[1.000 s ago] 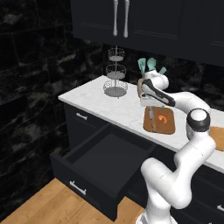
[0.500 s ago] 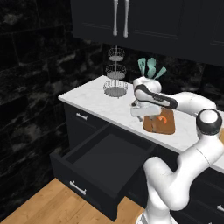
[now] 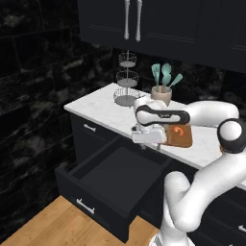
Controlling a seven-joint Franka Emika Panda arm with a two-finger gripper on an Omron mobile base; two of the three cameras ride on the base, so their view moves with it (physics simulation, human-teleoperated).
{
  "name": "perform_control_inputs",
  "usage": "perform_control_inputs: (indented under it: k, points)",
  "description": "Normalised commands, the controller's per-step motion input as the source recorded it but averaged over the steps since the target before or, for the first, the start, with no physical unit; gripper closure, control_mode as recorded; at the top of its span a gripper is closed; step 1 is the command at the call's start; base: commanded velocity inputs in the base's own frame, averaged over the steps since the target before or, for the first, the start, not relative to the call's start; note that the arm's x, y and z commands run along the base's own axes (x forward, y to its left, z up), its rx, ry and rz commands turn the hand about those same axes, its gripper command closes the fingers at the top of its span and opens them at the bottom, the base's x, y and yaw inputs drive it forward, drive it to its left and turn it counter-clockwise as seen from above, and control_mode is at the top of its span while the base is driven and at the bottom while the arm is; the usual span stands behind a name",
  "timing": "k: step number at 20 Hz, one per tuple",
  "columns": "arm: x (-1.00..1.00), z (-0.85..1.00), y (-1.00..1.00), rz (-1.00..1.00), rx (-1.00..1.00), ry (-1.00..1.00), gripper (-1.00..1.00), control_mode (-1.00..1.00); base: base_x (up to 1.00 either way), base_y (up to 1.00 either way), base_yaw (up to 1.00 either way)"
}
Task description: Pick up the knife from the drawer and place it on the cutting board. Then place the meat from the plate to the cutting board.
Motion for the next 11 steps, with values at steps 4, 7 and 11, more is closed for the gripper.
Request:
perform_control_inputs:
  k: [4,7,11]
  points:
    - [-1.00,-0.12,0.45,-0.10,0.01,-0.12,-1.00,-1.00,0.00,0.00,0.00]
    - [-1.00,-0.05,0.21,-0.14,0.03,-0.22,-1.00,-1.00,0.00,0.00,0.00]
    - [-1.00,0.06,0.16,-0.11,0.00,-0.31,-1.00,-1.00,0.00,0.00,0.00]
